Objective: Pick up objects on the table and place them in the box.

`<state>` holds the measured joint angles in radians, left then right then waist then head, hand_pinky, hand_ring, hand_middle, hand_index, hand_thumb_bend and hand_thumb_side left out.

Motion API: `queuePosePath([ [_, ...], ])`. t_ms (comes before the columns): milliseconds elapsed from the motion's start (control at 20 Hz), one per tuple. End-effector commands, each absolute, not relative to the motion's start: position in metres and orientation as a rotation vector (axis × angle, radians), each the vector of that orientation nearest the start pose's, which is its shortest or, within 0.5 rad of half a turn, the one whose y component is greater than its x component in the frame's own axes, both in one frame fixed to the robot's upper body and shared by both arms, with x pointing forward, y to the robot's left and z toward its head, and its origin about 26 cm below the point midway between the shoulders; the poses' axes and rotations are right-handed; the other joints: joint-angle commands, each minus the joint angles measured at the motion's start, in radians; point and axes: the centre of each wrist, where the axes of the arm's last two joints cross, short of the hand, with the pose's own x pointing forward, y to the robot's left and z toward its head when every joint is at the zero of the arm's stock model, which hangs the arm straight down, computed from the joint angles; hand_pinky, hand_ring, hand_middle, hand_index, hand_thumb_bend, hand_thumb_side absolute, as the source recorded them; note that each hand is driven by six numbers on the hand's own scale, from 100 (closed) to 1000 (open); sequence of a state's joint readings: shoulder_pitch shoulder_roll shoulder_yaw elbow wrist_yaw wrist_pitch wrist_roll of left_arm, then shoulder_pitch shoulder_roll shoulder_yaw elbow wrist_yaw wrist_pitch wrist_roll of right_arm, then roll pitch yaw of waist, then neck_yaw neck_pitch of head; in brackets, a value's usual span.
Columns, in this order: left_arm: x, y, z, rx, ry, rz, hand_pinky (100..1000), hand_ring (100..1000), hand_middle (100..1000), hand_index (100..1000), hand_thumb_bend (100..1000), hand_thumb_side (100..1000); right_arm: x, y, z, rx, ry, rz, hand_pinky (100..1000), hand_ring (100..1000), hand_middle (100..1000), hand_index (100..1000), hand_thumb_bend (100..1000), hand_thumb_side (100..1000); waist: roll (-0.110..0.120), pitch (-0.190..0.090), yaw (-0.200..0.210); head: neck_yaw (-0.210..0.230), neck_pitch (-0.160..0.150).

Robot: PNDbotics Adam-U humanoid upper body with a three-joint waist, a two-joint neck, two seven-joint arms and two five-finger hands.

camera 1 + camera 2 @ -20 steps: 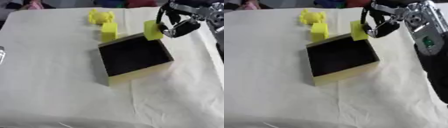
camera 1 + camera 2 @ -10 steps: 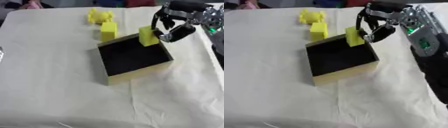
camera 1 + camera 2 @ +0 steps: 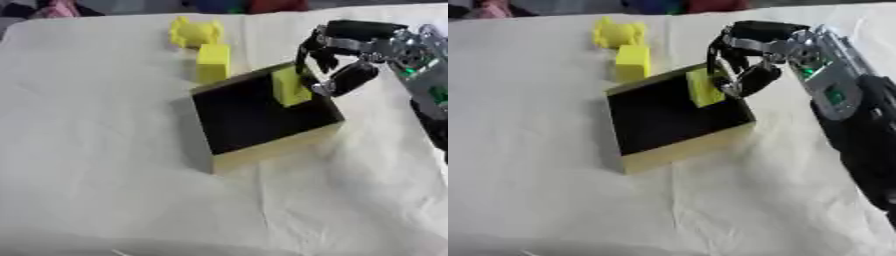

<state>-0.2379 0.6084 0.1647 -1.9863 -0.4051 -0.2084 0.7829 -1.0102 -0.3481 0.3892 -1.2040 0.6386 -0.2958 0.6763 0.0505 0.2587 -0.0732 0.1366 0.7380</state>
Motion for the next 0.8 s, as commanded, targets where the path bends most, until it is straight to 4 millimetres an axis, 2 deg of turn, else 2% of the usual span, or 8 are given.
queuePosePath([
  [50,0.2832,0.3436,0.2448,-1.44,2.985,-0.09,704,727,751,947,129,626,0.4481,-0.1461,0.2488,-0.441,-1.636,2.032,481,485,299,452,100,254,-0.001,-0.016,0.004,-0.005,-0.008],
  [150,0.2832,0.3435,0.2448,-1.44,2.986,-0.092,703,727,751,947,129,626,0.4479,-0.1437,0.2481,-0.418,-1.654,2.052,568,536,400,499,100,284,-0.001,-0.016,0.005,-0.007,-0.009],
  [200,0.2832,0.3435,0.2447,-1.44,2.986,-0.093,703,727,751,947,130,626,0.4478,-0.1431,0.2483,-0.414,-1.66,2.064,613,573,459,550,100,300,-0.002,-0.016,0.006,-0.007,-0.01],
  [300,0.2832,0.3435,0.2449,-1.44,2.985,-0.094,703,727,751,947,130,625,0.4475,-0.1416,0.2488,-0.416,-1.663,2.1,652,618,527,641,100,284,-0.002,-0.016,0.007,-0.008,-0.01],
  [450,0.2833,0.3434,0.2449,-1.439,2.985,-0.094,701,726,751,947,129,625,0.4482,-0.1407,0.2494,-0.436,-1.643,2.157,716,729,655,757,100,312,-0.002,-0.015,0.007,-0.008,-0.008],
  [600,0.2833,0.3433,0.2451,-1.438,2.985,-0.095,701,726,752,947,129,625,0.4491,-0.1408,0.2507,-0.474,-1.62,2.193,754,788,734,825,134,349,-0.002,-0.015,0.007,-0.007,-0.008],
  [700,0.2833,0.3433,0.2451,-1.438,2.985,-0.095,701,726,752,947,129,623,0.449,-0.1403,0.2522,-0.503,-1.616,2.206,761,799,750,845,176,380,-0.002,-0.016,0.007,-0.007,-0.008],
  [800,0.2834,0.3434,0.2453,-1.438,2.985,-0.096,701,726,752,947,129,623,0.4484,-0.14,0.2542,-0.533,-1.626,2.207,759,794,743,841,160,384,-0.002,-0.016,0.007,-0.007,-0.009],
])
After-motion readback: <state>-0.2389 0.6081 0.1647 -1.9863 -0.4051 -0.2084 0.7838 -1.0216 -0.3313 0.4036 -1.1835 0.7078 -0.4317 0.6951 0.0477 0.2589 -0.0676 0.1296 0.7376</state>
